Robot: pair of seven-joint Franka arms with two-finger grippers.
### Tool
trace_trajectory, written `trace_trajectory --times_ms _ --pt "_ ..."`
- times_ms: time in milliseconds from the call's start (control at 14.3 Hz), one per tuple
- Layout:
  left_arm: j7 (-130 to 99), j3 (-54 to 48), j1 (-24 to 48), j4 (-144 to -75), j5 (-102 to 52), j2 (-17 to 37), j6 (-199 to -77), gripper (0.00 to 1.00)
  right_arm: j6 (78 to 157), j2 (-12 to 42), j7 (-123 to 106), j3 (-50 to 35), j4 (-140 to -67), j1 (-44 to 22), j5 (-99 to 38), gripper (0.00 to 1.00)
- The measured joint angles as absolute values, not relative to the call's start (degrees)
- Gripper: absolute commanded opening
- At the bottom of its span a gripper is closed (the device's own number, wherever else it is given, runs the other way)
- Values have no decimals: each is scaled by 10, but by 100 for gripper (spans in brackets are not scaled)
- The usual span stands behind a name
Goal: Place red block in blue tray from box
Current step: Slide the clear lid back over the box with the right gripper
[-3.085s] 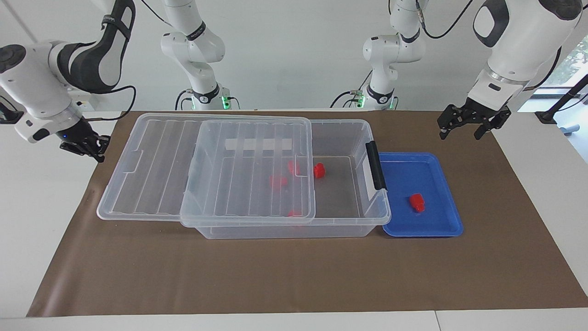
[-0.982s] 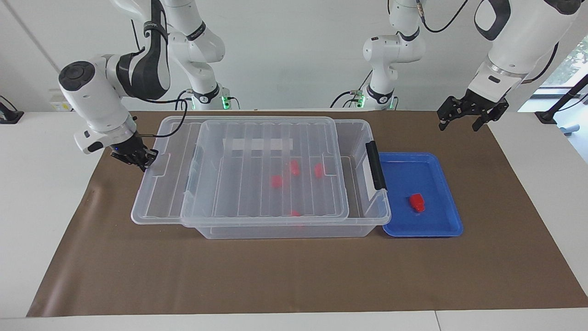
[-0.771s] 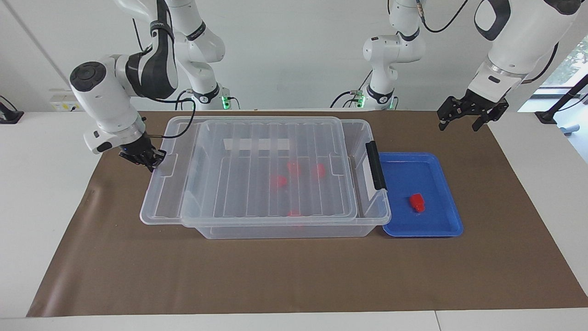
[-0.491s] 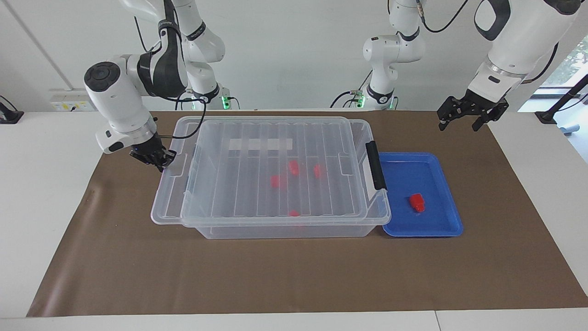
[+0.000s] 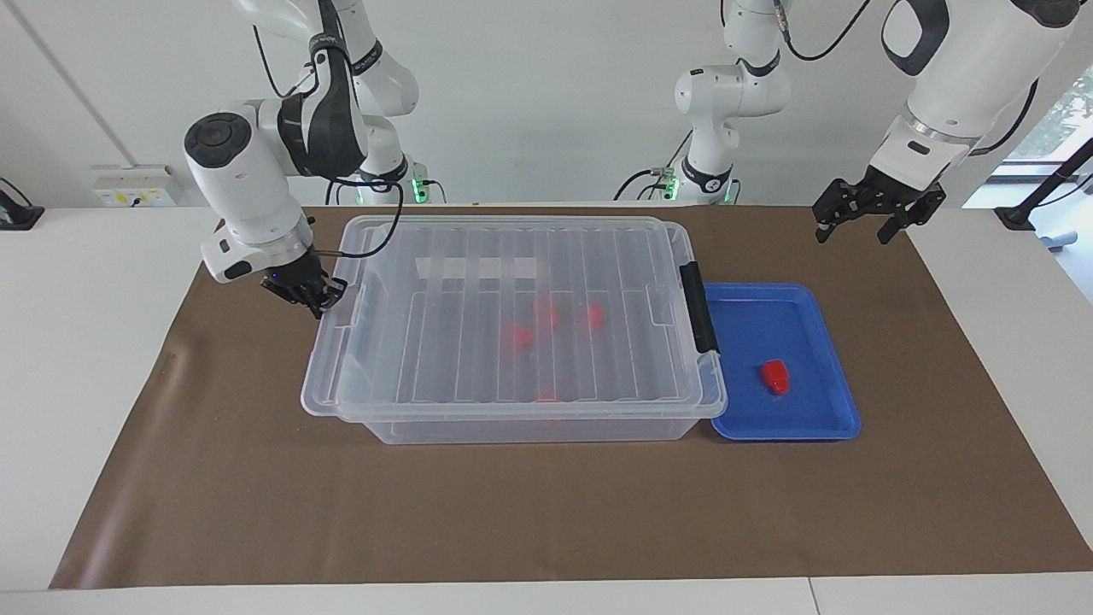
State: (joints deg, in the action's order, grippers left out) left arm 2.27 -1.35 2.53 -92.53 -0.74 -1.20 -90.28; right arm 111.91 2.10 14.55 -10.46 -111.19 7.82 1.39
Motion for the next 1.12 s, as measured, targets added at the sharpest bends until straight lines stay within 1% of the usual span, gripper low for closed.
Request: trace_trajectory --times_ms 1122 --pt "23 -14 25 -925 -7 -12 -903 100 1119 21 177 -126 -1113 78 14 0"
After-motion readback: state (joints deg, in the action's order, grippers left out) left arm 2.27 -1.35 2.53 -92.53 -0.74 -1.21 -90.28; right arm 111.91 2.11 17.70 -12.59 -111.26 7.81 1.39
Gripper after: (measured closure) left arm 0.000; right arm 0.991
